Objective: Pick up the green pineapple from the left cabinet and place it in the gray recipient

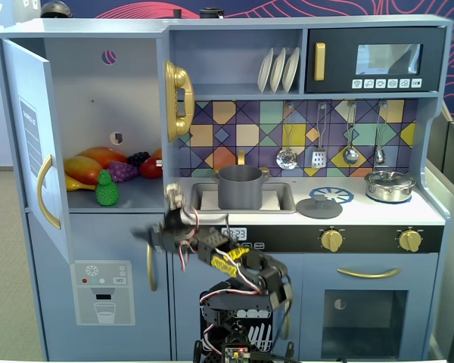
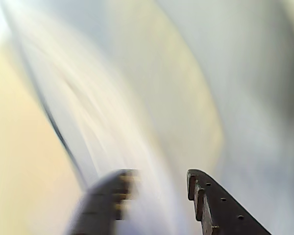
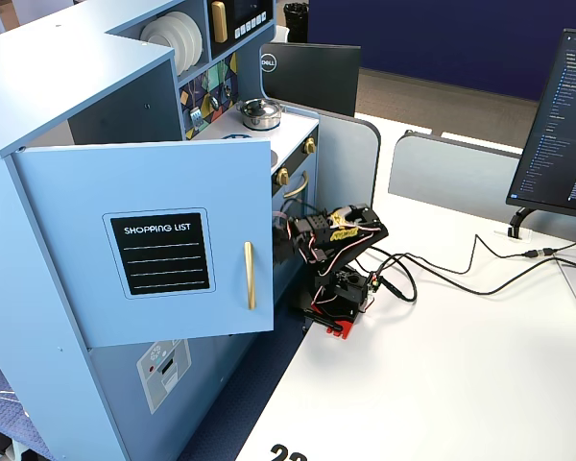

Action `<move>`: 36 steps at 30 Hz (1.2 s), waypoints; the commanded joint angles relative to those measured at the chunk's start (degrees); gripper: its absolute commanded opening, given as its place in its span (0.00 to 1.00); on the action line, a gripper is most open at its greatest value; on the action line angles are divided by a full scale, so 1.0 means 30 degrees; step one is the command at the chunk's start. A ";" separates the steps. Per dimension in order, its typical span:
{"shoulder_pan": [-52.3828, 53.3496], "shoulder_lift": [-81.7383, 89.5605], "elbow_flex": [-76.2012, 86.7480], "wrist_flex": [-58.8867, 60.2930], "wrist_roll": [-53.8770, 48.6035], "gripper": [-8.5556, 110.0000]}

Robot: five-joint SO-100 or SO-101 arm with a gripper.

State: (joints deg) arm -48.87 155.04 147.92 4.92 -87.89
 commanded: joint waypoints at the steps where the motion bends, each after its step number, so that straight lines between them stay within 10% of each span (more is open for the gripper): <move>1: -0.0234 -0.2256 -0.4102 -0.2109 -0.0029 0.24; 14: 0.0352 -0.8467 -0.8965 -0.3486 -0.0732 0.42; 36: 0.1260 -1.6260 -1.4502 -0.5068 -0.1318 0.43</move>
State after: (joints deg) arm -47.02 107.67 110.74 -8.17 -91.58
